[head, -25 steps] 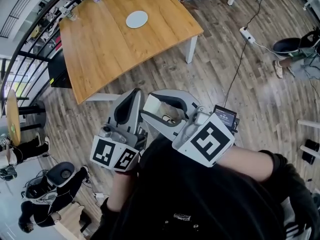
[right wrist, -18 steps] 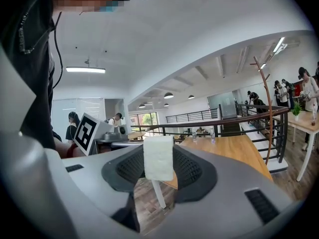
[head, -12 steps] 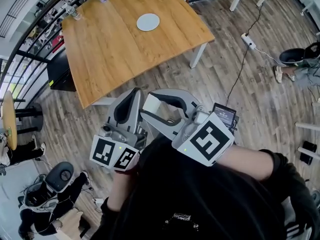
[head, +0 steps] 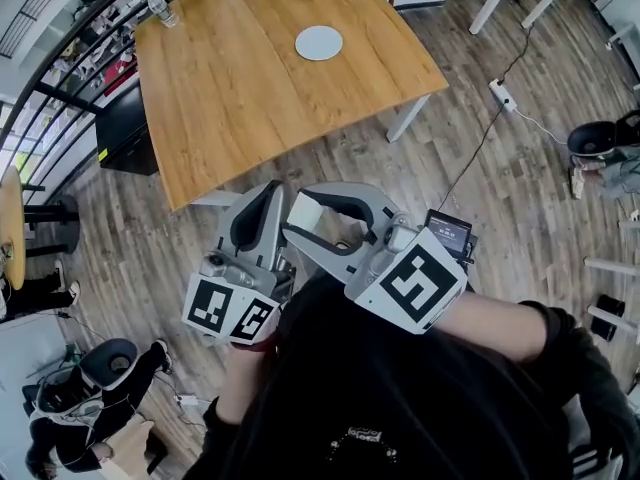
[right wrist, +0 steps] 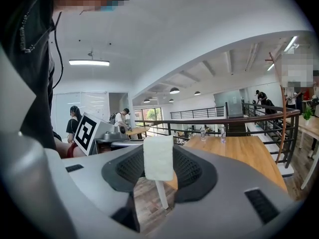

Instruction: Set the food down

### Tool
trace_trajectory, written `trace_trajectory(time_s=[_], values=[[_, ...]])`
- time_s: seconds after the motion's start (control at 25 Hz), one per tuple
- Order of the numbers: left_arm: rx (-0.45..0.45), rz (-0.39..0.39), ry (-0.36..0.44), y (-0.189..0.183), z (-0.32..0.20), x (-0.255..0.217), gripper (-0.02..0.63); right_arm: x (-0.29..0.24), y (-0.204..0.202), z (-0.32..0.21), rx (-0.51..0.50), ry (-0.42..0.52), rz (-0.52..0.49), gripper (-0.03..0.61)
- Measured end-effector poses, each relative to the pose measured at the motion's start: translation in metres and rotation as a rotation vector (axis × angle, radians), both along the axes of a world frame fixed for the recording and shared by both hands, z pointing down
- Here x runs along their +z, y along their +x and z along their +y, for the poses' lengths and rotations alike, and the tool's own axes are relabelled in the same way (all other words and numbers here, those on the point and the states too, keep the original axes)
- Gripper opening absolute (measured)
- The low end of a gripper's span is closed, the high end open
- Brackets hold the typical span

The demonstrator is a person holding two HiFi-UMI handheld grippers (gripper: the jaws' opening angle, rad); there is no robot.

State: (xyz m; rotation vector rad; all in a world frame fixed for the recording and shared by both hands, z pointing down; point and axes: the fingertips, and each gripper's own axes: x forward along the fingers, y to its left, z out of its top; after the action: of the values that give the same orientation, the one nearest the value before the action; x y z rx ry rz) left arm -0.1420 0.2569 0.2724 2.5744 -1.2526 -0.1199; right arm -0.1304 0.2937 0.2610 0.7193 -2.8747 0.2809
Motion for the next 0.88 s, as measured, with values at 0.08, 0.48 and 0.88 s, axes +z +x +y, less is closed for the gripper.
trace_trajectory(time_s=[0.08, 0.48, 0.88], values=[[-0.003, 0.003, 0.000, -0.007, -0.004, 0.000, 0.005, -0.001, -0.007, -0.004, -0.002, -0.001, -0.001, 0.173], [-0.040, -0.014, -0.013, -0.027, -0.035, 0.001, 0.005, 0.001, -0.027, -0.035, -0.059, -0.009, -0.007, 0.173], [-0.082, -0.034, -0.031, -0.033, -0.094, 0.008, 0.005, 0.007, -0.030, -0.095, -0.113, -0.021, -0.017, 0.173]])
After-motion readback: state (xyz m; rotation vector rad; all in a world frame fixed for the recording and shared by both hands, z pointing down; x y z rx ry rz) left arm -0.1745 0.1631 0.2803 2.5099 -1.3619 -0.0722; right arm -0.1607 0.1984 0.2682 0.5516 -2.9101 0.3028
